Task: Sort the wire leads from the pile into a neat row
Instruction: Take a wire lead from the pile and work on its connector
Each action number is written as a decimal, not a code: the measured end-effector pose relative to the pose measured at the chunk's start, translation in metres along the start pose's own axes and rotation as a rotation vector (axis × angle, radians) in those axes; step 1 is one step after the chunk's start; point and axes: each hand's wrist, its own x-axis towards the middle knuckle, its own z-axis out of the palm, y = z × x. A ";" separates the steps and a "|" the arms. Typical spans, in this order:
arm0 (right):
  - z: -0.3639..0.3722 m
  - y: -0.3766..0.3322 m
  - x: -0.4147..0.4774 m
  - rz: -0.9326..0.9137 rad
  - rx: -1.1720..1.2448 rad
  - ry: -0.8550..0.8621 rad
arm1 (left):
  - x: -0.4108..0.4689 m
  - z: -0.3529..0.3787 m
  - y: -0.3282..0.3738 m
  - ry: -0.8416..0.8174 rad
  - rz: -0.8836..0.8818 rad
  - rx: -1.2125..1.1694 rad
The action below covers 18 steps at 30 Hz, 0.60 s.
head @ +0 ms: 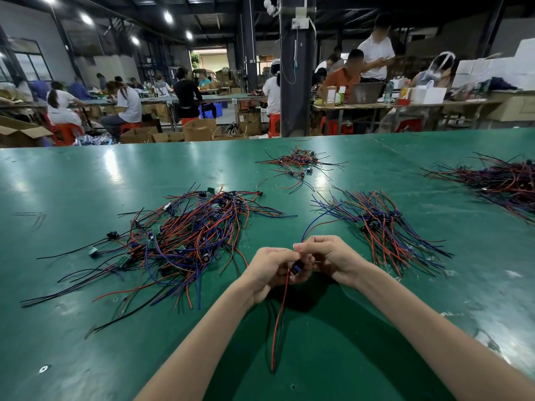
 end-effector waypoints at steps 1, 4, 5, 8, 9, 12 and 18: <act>0.000 -0.001 0.000 0.001 0.002 -0.006 | 0.000 0.000 0.000 0.000 0.000 -0.015; 0.002 -0.001 -0.001 -0.002 0.017 -0.022 | 0.002 0.000 0.000 -0.001 -0.007 -0.050; 0.002 -0.001 -0.001 -0.008 0.020 -0.025 | 0.002 -0.001 0.000 -0.008 -0.010 -0.069; 0.003 -0.001 -0.001 -0.030 0.027 -0.028 | 0.004 -0.002 0.001 -0.020 -0.009 -0.100; 0.003 -0.001 -0.001 -0.033 0.031 -0.024 | 0.004 -0.002 0.001 -0.021 -0.007 -0.093; 0.003 0.000 -0.001 -0.043 0.033 -0.016 | 0.004 -0.003 -0.001 -0.032 -0.002 -0.066; 0.004 0.001 -0.001 -0.115 -0.020 0.014 | 0.005 -0.005 -0.003 -0.007 0.026 0.000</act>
